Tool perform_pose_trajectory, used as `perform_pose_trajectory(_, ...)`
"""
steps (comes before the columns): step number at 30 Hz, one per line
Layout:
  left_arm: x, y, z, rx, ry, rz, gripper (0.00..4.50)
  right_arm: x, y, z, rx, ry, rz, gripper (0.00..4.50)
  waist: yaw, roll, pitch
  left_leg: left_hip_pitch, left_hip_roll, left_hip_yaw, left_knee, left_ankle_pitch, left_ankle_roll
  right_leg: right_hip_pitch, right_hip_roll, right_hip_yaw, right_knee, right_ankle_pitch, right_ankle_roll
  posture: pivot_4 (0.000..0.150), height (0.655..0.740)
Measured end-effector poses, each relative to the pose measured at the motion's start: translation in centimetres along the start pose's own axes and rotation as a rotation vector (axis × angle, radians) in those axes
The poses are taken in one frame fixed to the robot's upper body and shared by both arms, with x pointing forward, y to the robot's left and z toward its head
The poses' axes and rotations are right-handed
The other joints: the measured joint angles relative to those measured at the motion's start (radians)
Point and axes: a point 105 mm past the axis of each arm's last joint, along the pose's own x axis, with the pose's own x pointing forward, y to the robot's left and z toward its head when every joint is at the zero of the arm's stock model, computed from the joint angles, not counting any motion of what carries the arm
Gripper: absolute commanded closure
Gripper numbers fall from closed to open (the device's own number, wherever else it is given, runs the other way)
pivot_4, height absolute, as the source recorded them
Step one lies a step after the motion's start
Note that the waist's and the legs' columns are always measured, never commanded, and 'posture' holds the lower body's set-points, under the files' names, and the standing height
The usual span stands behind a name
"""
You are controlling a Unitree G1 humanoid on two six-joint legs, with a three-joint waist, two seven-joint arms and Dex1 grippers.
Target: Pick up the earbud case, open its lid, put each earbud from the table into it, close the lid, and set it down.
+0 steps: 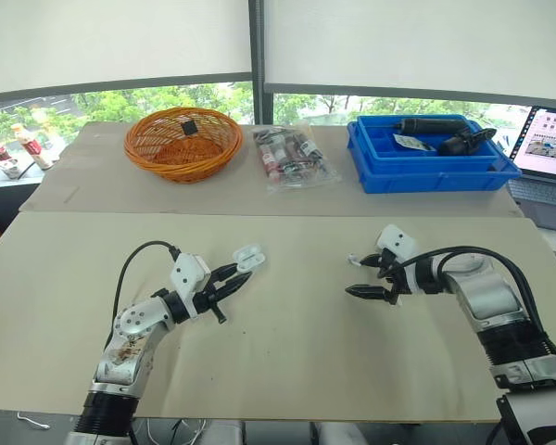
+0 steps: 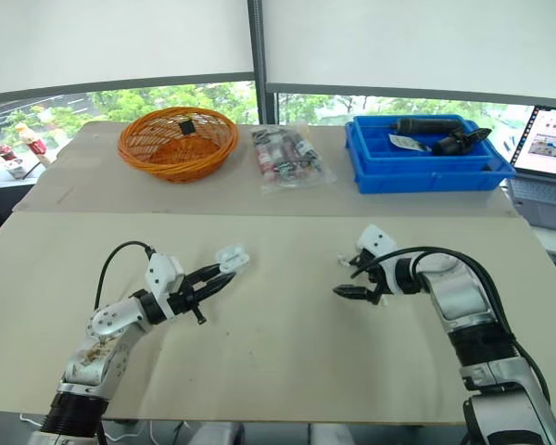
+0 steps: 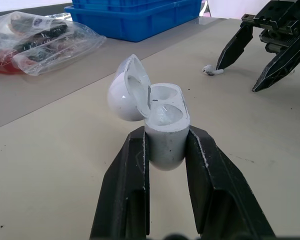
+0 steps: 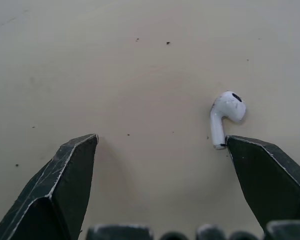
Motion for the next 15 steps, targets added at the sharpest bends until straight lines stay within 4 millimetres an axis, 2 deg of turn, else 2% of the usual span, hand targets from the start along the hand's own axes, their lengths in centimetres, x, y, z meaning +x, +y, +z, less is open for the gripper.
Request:
perform_pose_trajectory(4, 0.0, 0.0, 0.0, 0.000, 0.002, 0.002, 3.99, -0.2, 0.4, 1.1, 0.020, -0.059, -0.054, 0.00, -0.001, 0.000, 0.000, 0.000, 0.000, 0.000, 0.000, 0.000, 0.000, 0.000, 0.000, 0.000, 0.000, 0.000, 0.000, 0.150, 0.7136)
perform_pose_trajectory(6, 0.0, 0.1, 0.0, 0.002, 0.000, 0.001, 3.99, 0.3, 1.0, 1.9, 0.020, -0.105, -0.081, 0.00, -0.004, 0.000, 0.000, 0.000, 0.000, 0.000, 0.000, 0.000, 0.000, 0.000, 0.000, 0.000, 0.000, 0.000, 0.000, 0.150, 0.7136)
perform_pose_trajectory(8, 0.1, 0.1, 0.1, 0.004, -0.002, 0.000, 3.99, 0.9, 1.1, 1.8, 0.032, -0.115, -0.110, 0.00, -0.003, 0.000, 0.000, 0.000, 0.000, 0.000, 0.000, 0.000, 0.000, 0.000, 0.000, 0.000, 0.000, 0.000, 0.000, 0.150, 0.7136)
perform_pose_trajectory(15, 0.3, 0.3, 0.2, 0.005, -0.002, -0.006, 3.99, 1.4, -1.5, 0.6, 0.074, -0.088, -0.214, 0.00, -0.002, 0.000, 0.000, 0.000, 0.000, 0.000, 0.000, 0.000, 0.000, 0.000, 0.000, 0.000, 0.000, 0.000, 0.000, 0.150, 0.7136)
